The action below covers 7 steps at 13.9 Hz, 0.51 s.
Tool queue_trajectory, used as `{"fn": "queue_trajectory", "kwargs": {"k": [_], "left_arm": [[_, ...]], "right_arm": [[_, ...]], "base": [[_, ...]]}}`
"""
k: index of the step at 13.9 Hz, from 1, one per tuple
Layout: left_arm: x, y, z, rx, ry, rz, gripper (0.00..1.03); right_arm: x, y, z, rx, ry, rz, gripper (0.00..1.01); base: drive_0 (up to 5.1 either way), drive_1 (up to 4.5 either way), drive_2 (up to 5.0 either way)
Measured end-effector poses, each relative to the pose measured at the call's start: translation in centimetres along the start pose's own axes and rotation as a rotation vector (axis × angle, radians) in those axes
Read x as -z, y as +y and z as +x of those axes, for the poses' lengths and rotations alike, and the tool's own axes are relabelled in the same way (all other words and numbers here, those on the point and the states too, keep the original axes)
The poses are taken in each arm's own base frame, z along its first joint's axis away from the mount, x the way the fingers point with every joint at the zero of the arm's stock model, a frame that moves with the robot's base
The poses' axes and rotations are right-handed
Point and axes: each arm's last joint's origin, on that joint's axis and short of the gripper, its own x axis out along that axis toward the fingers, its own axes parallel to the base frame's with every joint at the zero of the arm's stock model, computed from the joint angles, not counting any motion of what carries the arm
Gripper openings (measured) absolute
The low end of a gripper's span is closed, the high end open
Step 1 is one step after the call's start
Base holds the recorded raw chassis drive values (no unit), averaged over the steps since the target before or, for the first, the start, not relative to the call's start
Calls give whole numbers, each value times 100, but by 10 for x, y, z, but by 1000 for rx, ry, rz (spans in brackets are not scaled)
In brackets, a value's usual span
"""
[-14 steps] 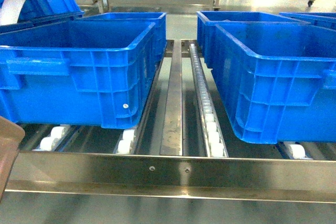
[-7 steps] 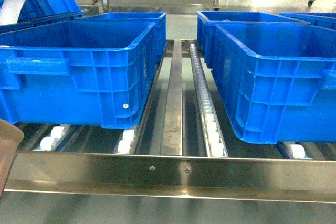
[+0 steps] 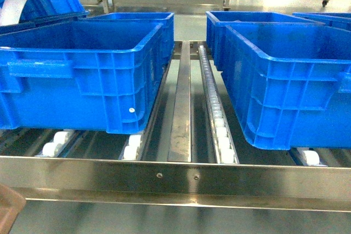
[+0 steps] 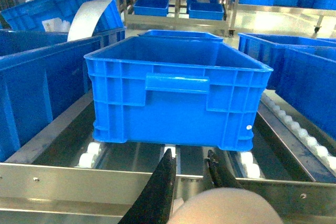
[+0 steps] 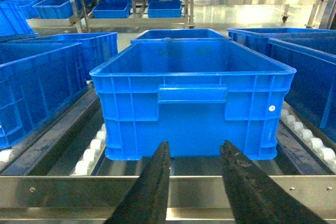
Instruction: Place part in tray to right shelf
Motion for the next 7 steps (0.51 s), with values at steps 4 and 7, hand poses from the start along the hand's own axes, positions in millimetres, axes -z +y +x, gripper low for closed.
{"fn": "queue_trajectory", "kwargs": {"k": [4,7], "left_arm": [[0,0,0,0,-4,0,12],[0,0,0,0,-4,0,12]], "right_arm": [[0,0,0,0,0,0,85],[0,0,0,0,0,0,98]], "base": [[0,0,0],[0,0,0]]}}
